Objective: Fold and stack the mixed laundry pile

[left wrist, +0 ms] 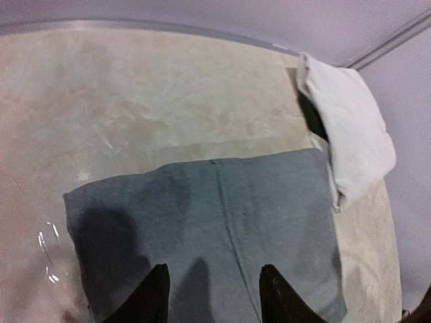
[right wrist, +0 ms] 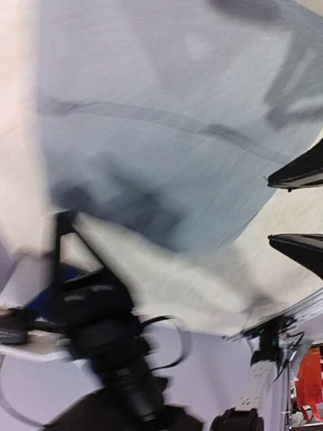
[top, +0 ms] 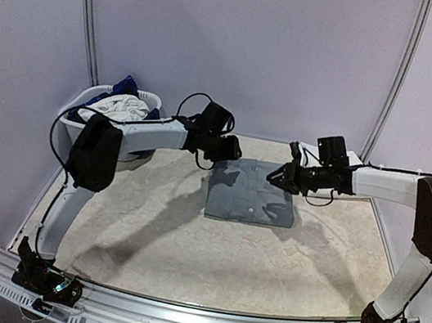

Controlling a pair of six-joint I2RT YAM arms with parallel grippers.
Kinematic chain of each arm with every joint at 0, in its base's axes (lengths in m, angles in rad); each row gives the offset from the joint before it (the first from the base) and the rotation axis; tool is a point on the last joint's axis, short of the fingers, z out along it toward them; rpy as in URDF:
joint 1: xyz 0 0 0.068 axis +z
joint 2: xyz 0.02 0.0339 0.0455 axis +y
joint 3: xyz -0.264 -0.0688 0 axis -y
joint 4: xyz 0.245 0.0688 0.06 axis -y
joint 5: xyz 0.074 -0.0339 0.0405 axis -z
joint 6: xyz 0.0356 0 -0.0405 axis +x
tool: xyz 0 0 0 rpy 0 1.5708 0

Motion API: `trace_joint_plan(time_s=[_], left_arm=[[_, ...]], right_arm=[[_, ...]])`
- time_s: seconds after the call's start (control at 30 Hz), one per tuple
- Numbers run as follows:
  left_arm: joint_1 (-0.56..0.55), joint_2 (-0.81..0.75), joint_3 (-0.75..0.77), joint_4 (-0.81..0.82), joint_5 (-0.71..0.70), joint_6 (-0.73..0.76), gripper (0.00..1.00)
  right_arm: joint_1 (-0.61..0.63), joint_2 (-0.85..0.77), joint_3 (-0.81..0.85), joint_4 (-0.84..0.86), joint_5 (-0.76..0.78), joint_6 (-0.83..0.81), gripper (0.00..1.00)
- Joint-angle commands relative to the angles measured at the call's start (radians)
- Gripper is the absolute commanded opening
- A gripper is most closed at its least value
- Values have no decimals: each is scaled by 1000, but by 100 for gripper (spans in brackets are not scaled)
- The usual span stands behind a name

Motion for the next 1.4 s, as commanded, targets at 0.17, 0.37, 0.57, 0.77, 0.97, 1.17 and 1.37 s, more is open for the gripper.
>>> trace_joint_plan(time_s=[0.17, 0.37, 0.57, 0.77, 0.97, 1.17, 1.37], left_arm=[[-45, -274, -248, 35, 87, 100, 42], [-96, -315, -368, 53, 64, 92, 41], [-105, -270, -400, 60, 37, 70, 37], [-107, -292, -536, 79, -21, 50, 37], [-107, -284, -653, 125, -24, 23, 36], [-106, -288, -735, 143, -78, 7, 36], [-138, -405, -762, 112, -198, 95, 36]], right_arm=[[4, 184, 379, -132, -35, 1, 23], [-17, 368, 584, -209, -72, -19, 19], [-44, 553, 725, -267, -115, -38, 18], [-80, 658, 765, -279, -148, -39, 17], [-82, 720, 775, -296, -158, -74, 17], [-94, 759, 774, -294, -163, -78, 18], [-94, 708, 760, -339, -144, -96, 19]])
